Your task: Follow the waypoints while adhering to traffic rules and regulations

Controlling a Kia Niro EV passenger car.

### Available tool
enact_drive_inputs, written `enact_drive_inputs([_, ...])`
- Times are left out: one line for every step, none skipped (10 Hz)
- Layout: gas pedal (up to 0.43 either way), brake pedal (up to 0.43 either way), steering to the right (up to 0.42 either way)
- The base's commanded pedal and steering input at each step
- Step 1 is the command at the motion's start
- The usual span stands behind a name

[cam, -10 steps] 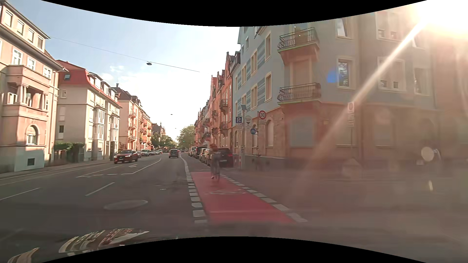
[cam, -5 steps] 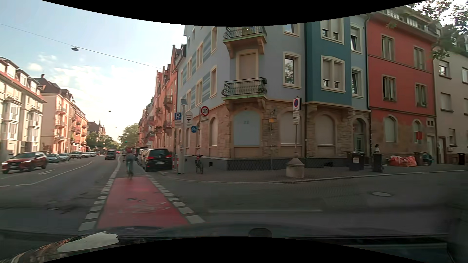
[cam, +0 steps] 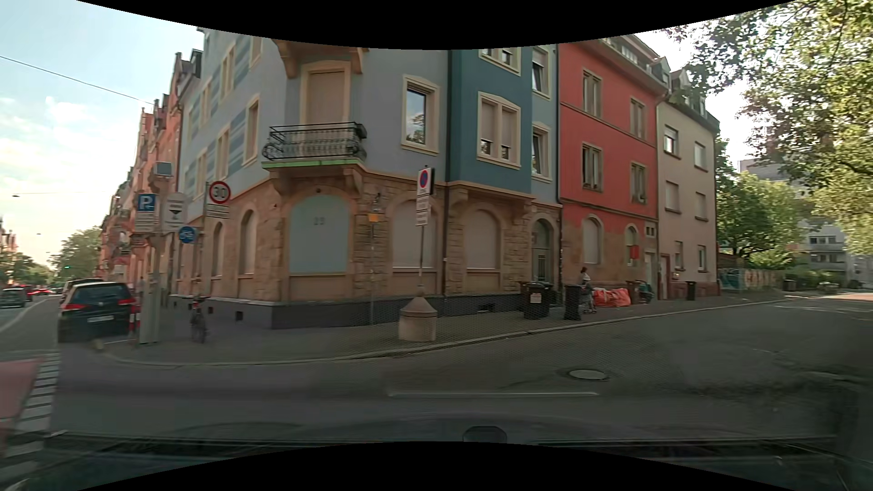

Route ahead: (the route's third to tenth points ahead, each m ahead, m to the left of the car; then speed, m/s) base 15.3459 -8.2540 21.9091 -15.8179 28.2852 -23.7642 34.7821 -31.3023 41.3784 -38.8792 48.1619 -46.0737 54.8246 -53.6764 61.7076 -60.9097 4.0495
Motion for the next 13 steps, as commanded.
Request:
enact_drive_inputs([0.189,0.0,0.613])
enact_drive_inputs([0.189,0.0,0.6])
enact_drive_inputs([0.189,0.0,0.584])
enact_drive_inputs([0.189,0.0,0.563])
enact_drive_inputs([0.189,0.0,0.529])
enact_drive_inputs([0.189,0.0,0.496])
enact_drive_inputs([0.189,0.0,0.46])
enact_drive_inputs([0.189,0.0,0.405])
enact_drive_inputs([0.189,0.0,0.355])
enact_drive_inputs([0.189,0.0,0.302])
enact_drive_inputs([0.189,0.0,0.257])
enact_drive_inputs([0.189,0.0,0.228])
enact_drive_inputs([0.189,0.0,0.204])
